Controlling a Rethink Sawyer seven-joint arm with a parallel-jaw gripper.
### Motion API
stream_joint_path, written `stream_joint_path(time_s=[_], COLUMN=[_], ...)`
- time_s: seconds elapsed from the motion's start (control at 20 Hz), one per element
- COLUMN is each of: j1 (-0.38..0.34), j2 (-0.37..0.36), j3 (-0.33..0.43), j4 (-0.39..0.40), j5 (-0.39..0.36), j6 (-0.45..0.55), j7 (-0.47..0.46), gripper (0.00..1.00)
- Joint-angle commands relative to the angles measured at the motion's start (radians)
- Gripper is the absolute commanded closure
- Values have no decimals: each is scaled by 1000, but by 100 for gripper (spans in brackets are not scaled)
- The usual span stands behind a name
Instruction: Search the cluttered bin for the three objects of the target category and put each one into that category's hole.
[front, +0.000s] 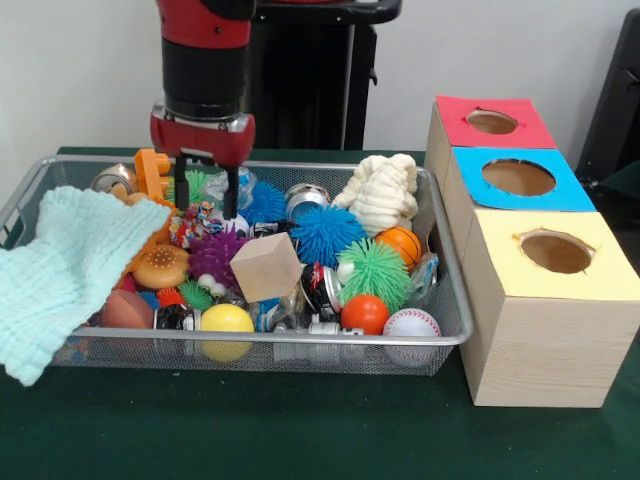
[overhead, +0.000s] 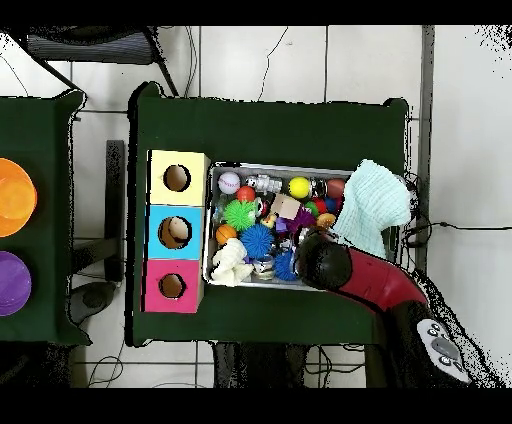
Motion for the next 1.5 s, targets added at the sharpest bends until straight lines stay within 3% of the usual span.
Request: stream_joint_path(time_s=[0.05,0.25,0.5,0.8,1.0,1.5], j1=[-12,4,64,135,232,262], j2=[102,118,140,128,128,119], j3=[101,81,-6,-95,-190,-233], j4=[-56,-64,-100,-150,-179,-197], j5=[-38,-46,-53,-43,-28,-14], j6=[-74,-105,-97,-14,52,103], j7=[94,102,106,95,118,99], gripper=[0,0,0,0,0,0])
